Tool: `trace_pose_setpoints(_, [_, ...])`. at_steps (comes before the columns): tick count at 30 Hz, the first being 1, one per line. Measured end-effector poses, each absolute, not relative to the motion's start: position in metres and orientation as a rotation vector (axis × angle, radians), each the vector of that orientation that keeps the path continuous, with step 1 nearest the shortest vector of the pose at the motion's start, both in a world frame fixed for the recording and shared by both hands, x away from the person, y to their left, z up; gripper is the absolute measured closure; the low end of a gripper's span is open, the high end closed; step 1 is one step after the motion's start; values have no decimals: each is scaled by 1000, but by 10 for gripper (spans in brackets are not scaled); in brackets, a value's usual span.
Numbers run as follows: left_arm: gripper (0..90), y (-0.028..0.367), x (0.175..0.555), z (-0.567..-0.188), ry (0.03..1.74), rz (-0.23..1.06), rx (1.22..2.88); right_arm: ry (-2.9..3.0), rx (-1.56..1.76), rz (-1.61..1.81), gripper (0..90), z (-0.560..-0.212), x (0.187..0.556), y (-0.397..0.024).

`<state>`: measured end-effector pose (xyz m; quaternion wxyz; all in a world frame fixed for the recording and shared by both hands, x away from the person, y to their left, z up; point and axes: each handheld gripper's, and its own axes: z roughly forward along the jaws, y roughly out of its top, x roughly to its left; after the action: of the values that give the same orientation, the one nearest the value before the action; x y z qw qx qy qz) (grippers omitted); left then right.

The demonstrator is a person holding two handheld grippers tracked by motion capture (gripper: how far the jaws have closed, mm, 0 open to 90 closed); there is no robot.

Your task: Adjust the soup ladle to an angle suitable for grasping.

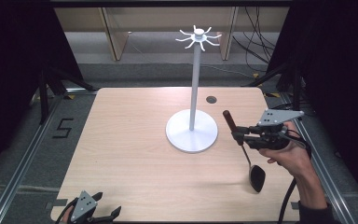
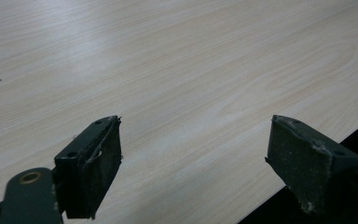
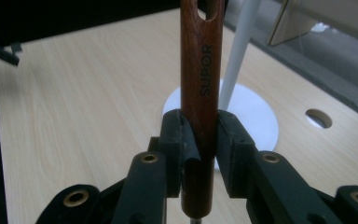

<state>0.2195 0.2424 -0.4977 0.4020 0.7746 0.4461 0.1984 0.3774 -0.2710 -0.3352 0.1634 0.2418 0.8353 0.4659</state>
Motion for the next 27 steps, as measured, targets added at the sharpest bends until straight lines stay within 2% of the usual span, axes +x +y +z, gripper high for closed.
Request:
trace_pose_setpoints(18, [170,242,220,-499,1150,504,1938,2261,696,1638,743,-315,378,-287])
trace_pose_setpoints(21, [170,246,220,-497,1113,512,2002,2226,690,1669,743,-312,381,-286])
trace_pose_setpoints(27, [170,244,220,-499,1150,504,1941,2198,687,1696,743,-305,389,-280])
